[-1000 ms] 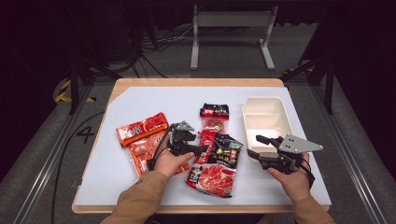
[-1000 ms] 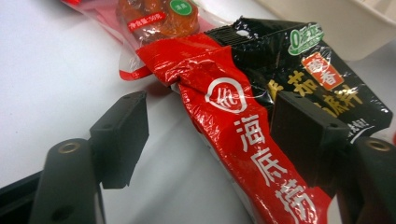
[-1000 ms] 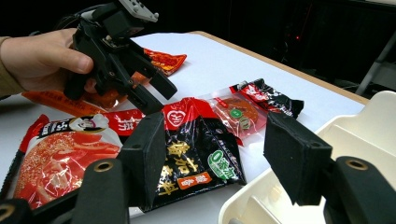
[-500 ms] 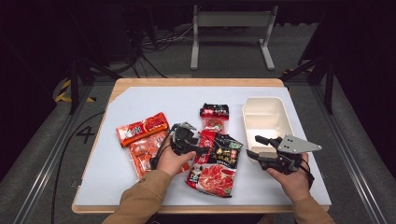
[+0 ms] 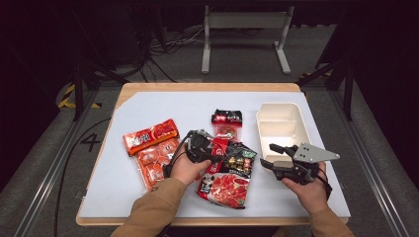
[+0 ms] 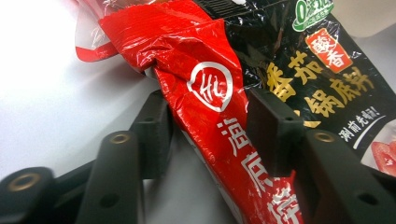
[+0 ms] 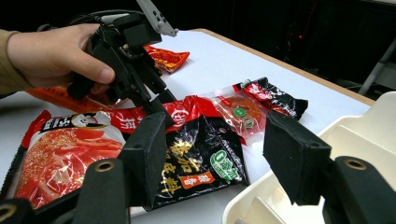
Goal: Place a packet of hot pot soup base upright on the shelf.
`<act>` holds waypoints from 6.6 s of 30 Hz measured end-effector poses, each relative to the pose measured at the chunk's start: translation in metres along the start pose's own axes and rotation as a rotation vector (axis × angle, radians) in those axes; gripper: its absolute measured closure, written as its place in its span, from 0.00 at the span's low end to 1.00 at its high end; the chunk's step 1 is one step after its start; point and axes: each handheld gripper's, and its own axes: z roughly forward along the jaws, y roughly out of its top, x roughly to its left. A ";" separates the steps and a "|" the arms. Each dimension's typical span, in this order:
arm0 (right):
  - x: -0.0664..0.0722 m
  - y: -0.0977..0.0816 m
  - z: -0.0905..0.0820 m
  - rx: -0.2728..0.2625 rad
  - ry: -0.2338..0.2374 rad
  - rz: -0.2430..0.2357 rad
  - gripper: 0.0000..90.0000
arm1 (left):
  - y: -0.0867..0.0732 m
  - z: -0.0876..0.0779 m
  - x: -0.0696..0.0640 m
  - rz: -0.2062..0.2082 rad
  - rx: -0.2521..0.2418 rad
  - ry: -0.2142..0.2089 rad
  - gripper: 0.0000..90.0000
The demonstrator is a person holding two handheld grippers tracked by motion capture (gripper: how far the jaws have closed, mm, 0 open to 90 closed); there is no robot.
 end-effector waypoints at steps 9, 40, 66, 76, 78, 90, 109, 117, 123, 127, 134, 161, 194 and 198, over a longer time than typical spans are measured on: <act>0.000 0.000 0.001 0.005 0.001 -0.002 0.45 | -0.002 -0.005 0.004 -0.099 -0.019 -0.050 0.88; -0.006 0.020 -0.026 -0.119 0.022 0.127 0.43 | 0.010 -0.095 -0.063 0.105 -0.381 -0.033 0.97; 0.000 0.034 0.012 -0.081 0.261 0.224 0.39 | 0.010 -0.128 -0.080 0.166 -0.549 -0.008 0.97; 0.007 0.041 0.031 -0.062 0.299 0.220 0.43 | 0.010 -0.129 -0.085 0.173 -0.561 -0.019 0.97; 0.007 0.041 0.033 -0.054 0.316 0.215 0.50 | 0.010 -0.129 -0.085 0.172 -0.563 -0.022 0.97; 0.003 0.044 0.039 0.016 0.348 0.228 0.80 | 0.009 -0.130 -0.086 0.178 -0.563 -0.024 0.97; -0.010 0.073 0.026 0.017 0.287 0.164 0.95 | 0.002 -0.139 -0.068 0.147 -0.550 -0.049 0.68; -0.019 0.095 0.018 0.013 0.253 0.105 0.95 | -0.011 -0.135 -0.051 0.129 -0.502 -0.011 0.58; -0.030 0.111 0.012 0.017 0.238 0.095 0.95 | -0.020 -0.135 -0.043 0.125 -0.457 -0.010 0.56; -0.040 0.120 0.007 0.018 0.215 0.079 0.95 | -0.030 -0.138 -0.037 0.124 -0.439 0.022 0.54; -0.058 0.131 -0.002 0.023 0.172 0.054 0.95 | -0.050 -0.139 -0.022 0.165 -0.386 0.121 0.49; -0.130 0.143 -0.002 0.045 0.083 0.006 0.94 | -0.088 -0.160 0.014 0.156 -0.383 0.228 0.27; -0.189 0.126 -0.002 0.050 0.009 -0.071 0.94 | -0.107 -0.177 0.035 0.070 -0.397 0.285 0.22; -0.192 0.122 0.001 0.036 0.017 -0.092 0.94 | -0.109 -0.179 0.036 0.067 -0.401 0.294 0.22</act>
